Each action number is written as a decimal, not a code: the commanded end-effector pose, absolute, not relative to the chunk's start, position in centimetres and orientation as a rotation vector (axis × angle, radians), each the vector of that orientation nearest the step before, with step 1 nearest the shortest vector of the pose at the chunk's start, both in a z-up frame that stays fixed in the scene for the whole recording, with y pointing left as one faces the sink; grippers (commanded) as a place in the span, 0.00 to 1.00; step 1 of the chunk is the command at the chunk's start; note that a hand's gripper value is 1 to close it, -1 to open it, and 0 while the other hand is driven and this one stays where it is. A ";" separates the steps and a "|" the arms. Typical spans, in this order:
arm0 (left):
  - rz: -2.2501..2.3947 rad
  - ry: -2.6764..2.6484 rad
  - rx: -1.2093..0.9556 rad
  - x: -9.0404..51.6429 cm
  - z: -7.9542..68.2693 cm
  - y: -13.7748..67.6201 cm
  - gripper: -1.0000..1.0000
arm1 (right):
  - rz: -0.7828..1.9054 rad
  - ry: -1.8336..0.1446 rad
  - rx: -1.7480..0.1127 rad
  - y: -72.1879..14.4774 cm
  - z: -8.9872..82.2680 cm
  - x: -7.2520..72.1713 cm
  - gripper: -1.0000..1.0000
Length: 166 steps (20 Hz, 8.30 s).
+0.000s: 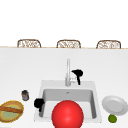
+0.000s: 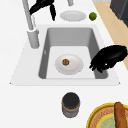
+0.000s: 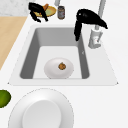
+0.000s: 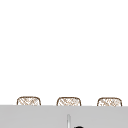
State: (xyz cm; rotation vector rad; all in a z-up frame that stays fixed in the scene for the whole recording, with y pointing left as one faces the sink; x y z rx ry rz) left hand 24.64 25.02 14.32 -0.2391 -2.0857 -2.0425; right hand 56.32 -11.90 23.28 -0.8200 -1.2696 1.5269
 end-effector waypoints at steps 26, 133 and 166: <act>-2.043 -2.086 -0.239 24.6 14.3 25.0 0.50 | 1.656 -0.973 -0.685 -9.9 18.2 64.7 1.00; -2.043 -2.086 -0.239 24.6 14.3 25.0 0.50 | 1.423 -1.195 -0.777 -21.0 20.3 48.9 0.00; -2.043 -2.086 -0.239 24.6 14.3 25.0 0.50 | 1.437 -0.930 -0.736 -20.9 21.2 34.9 0.00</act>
